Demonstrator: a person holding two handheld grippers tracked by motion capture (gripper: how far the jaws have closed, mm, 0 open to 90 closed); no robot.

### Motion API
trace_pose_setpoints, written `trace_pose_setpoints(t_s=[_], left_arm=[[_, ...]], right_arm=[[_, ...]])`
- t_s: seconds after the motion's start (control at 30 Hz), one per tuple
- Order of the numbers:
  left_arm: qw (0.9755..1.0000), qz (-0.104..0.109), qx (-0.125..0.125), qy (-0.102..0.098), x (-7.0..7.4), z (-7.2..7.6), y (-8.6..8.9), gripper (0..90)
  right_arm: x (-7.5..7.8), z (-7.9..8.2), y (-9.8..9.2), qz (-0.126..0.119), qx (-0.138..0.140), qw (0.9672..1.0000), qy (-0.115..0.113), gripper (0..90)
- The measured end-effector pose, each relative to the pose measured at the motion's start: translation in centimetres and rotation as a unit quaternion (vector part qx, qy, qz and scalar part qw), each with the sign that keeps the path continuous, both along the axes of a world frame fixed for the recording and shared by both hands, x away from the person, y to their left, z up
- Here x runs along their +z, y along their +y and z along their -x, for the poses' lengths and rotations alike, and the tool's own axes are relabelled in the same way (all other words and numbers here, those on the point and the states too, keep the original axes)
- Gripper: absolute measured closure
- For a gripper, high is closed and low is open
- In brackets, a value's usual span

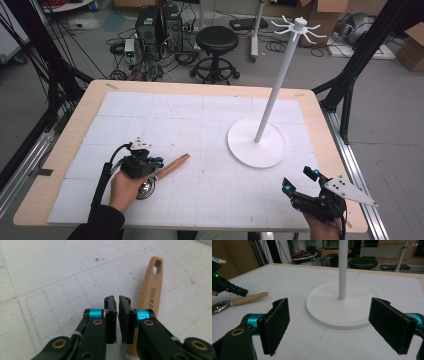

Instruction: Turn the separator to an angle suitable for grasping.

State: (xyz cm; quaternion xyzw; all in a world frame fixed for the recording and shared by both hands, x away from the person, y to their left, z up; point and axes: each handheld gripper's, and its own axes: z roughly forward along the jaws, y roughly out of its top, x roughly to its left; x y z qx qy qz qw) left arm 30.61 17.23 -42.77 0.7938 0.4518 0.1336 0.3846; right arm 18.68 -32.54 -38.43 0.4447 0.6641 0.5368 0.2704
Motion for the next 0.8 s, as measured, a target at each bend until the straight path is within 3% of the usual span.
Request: trace_pose_setpoints(t_s=[0.17, 0.27, 0.3, 0.4, 0.43, 0.47, 0.5, 0.57, 0.63, 0.7, 0.8], left_arm=[[0.9983, 0.024, -0.031, -0.044, 1.1, 1.0, 1.4, 70.6], [0.9932, 0.067, -0.059, -0.074, 1.7, 2.0, 2.5, 55.1], [0.9914, 0.078, -0.067, -0.081, 1.8, 2.2, 2.7, 55.1], [0.9833, 0.12, -0.095, -0.098, 2.3, 2.7, 3.7, 44.3], [0.9804, 0.132, -0.097, -0.109, 2.5, 3.2, 4.2, 37.6], [0.9804, 0.132, -0.097, -0.109, 2.5, 3.2, 4.2, 34.4], [0.9783, 0.134, -0.096, -0.126, 2.6, 3.8, 4.8, 30.5], [0.9773, 0.135, -0.093, -0.134, 2.6, 4.1, 5.1, 19.0], [0.9755, 0.143, -0.08, -0.147, 2.7, 4.5, 5.6, 14.4], [0.9718, 0.159, -0.078, -0.155, 3.0, 4.6, 6.0, 15.5], [0.9704, 0.163, -0.078, -0.161, 3.0, 4.7, 6.2, 16.8]], right_arm=[[0.0, 0.0, 0.1, 0.002, 0.001, 1.0, -0.001, 15.6], [0.1, 0.1, 0.2, 0.007, 0.001, 1.0, -0.003, 15.6], [0.1, 0.1, 0.2, 0.007, 0.001, 1.0, -0.003, 15.6], [0.1, 0.1, 0.3, 0.009, -0.001, 1.0, -0.001, 15.6], [0.1, 0.1, 0.3, 0.012, -0.002, 0.9999, -0.003, 15.6], [0.1, 0.1, 0.3, 0.011, -0.002, 0.9999, -0.003, 15.6], [0.1, 0.1, 0.3, 0.011, -0.003, 0.9999, -0.004, 15.6], [0.0, 0.0, 0.2, 0.009, 0.001, 1.0, -0.003, 15.6], [0.0, -0.1, 0.4, 0.005, 0.023, 0.9997, 0.002, 16.1], [-0.1, -0.2, 0.6, 0.011, 0.03, 0.9995, 0.003, 16.1], [-0.2, -0.4, 0.7, 0.02, 0.029, 0.9994, 0.002, 16.0]])
